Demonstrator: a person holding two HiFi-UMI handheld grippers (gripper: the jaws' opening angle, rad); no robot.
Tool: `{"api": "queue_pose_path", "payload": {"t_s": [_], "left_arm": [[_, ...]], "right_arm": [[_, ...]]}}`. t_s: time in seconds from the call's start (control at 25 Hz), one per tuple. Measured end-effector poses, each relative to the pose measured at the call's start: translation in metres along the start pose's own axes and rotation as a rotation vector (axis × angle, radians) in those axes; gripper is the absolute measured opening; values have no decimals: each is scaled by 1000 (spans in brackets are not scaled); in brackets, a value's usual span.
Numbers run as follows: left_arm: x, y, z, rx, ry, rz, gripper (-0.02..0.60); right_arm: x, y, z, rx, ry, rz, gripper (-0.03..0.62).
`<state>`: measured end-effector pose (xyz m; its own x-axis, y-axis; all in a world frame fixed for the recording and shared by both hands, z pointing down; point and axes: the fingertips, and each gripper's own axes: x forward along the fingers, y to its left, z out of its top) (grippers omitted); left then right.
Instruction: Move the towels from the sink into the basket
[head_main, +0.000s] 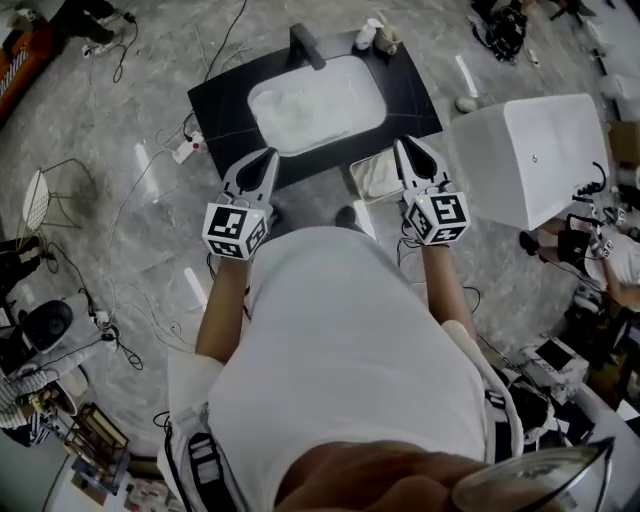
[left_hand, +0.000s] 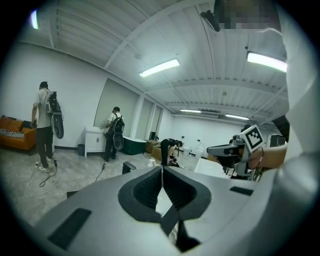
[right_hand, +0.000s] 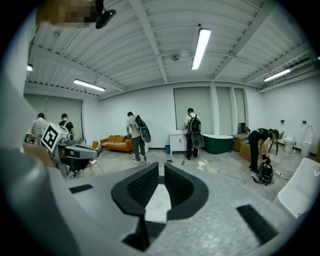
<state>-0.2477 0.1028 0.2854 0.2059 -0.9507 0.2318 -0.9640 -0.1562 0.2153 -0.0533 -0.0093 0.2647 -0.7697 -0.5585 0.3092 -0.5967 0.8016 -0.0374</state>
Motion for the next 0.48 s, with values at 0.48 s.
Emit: {"api": "queue_pose_path", "payload": {"t_s": [0.48], "left_arm": [[6, 43, -59, -62, 107, -7, 11]], "right_arm": [[131, 38, -92, -50, 306, 195, 246]]}}
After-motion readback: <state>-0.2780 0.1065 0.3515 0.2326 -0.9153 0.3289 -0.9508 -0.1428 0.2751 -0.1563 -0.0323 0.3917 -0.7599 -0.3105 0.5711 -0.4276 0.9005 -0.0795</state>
